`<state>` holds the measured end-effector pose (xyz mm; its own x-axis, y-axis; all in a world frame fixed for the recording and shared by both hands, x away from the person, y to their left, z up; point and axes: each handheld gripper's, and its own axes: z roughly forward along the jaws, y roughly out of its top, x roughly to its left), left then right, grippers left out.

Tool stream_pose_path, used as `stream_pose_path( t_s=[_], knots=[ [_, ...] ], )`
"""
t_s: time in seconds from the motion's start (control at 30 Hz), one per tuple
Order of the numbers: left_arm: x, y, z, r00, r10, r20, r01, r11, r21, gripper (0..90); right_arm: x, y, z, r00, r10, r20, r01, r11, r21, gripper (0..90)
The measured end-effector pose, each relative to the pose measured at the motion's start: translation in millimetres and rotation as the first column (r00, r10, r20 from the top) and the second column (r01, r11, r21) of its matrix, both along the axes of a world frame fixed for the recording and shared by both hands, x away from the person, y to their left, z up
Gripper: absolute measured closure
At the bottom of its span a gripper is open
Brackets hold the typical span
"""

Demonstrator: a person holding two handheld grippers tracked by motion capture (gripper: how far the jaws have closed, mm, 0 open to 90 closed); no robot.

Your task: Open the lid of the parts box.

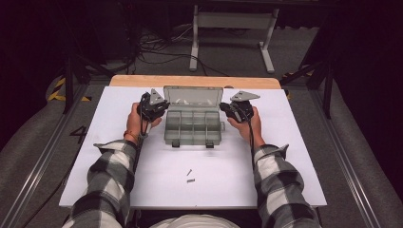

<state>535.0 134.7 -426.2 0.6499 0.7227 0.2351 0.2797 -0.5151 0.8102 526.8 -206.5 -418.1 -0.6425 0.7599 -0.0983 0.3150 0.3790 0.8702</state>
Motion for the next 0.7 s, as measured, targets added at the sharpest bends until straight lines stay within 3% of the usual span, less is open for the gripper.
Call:
stream_pose_path(
  t_s=[0.1,0.33,0.57,0.7],
  knots=[
    [1.9,-2.2,-0.8,1.0,0.007,0.001,-0.007,1.0,0.007,79.9,2.0,1.7,-3.6,0.9999,-0.013,-0.007,0.013,0.9998,-0.016,85.0],
    [8.1,-2.8,0.3,0.9999,0.01,0.004,-0.01,0.9997,0.023,80.3,5.1,1.2,-6.1,0.9996,-0.025,-0.01,0.025,0.9996,0.01,85.1],
    [9.7,-1.2,-1.2,0.9999,0.012,-0.01,-0.012,0.9999,-0.01,80.7,9.0,2.9,-8.3,0.9993,-0.032,-0.018,0.032,0.9994,0.009,83.8],
    [9.5,-3.2,-1.9,0.9996,0.026,-0.009,-0.026,0.9996,0.008,80.2,11.3,3.6,-9.6,0.9988,-0.041,-0.026,0.041,0.9991,0.015,83.3]
  ],
)
